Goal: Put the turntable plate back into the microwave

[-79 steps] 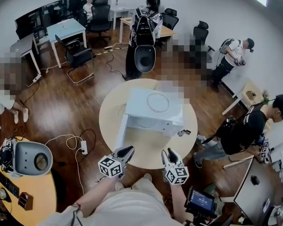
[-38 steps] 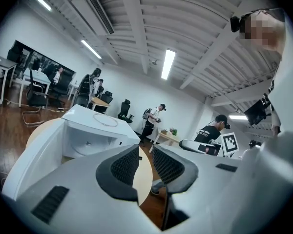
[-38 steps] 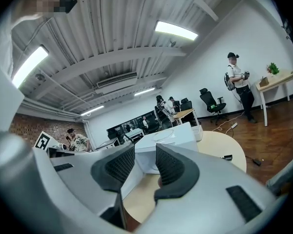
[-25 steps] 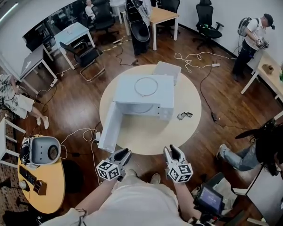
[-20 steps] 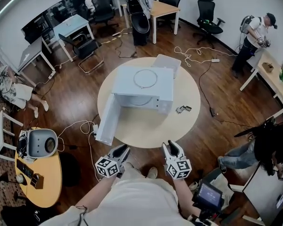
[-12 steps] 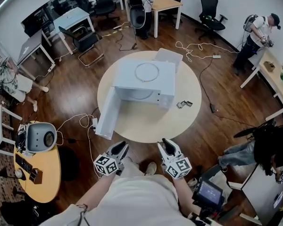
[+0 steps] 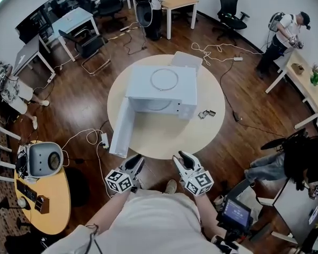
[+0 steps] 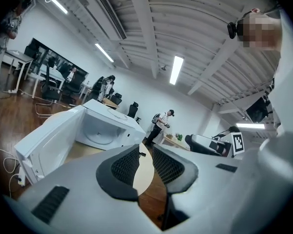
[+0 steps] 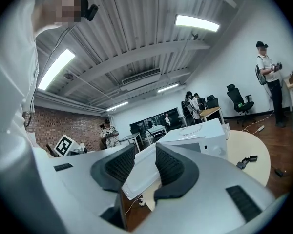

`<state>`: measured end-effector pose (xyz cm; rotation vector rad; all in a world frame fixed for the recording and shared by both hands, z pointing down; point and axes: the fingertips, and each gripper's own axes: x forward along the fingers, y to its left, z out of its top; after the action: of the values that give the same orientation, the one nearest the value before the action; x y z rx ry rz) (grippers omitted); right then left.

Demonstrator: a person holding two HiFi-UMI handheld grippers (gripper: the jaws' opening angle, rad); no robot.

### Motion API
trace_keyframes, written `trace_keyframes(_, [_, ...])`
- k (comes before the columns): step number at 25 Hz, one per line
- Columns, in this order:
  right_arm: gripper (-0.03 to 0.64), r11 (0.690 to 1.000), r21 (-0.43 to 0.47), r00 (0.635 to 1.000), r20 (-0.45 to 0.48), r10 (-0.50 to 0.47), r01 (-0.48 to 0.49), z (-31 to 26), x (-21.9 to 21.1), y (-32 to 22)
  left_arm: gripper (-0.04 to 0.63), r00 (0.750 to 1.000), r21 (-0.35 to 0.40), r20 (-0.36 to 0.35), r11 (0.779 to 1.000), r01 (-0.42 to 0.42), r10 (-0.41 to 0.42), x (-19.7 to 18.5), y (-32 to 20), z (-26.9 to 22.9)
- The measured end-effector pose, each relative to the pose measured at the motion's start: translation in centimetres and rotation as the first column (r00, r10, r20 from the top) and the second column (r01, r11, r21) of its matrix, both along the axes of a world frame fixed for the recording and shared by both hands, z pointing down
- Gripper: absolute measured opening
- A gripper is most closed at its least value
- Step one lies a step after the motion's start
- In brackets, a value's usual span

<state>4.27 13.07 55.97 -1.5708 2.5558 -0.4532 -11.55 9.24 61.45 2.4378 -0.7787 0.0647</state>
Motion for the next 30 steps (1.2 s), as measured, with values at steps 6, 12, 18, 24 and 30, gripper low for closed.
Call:
trace_keyframes(6, [0.135,0.993,0.003,0.990,-0.086,0.116,-0.116,0.4,-1.8,-2.2,0.072,0.998,0.010,-0.040,0.999,-0.041,0.042,-1.8,-2.2,-0.6])
trace_keyframes(12, [0.135,0.984,-0.010,0.973,-0.154,0.172,-0.175,1.1,-4.4,-4.0,0.072,0.995,0.046,-0.038,0.994,-0.095,0.097,-3.7,-4.9,-0.6])
trace_keyframes(18, [0.135,0.964,-0.027,0.948,-0.195,0.253,-0.263,2.4,-5.4,-5.4,0.072,0.991,0.041,-0.019,0.991,-0.128,0.129,-5.2,-7.2,0.8])
trace_keyframes(24, [0.135,0.949,-0.026,0.923,-0.239,0.300,-0.315,3.1,-6.8,-5.7,0.072,0.985,0.008,0.025,0.985,-0.174,0.173,-6.3,-7.7,3.1])
trace_keyframes(30, [0.135,0.947,-0.033,0.915,-0.270,0.299,-0.319,3.9,-8.1,-5.8,0.072,0.977,-0.013,0.039,0.977,-0.211,0.211,-6.5,-7.2,4.2])
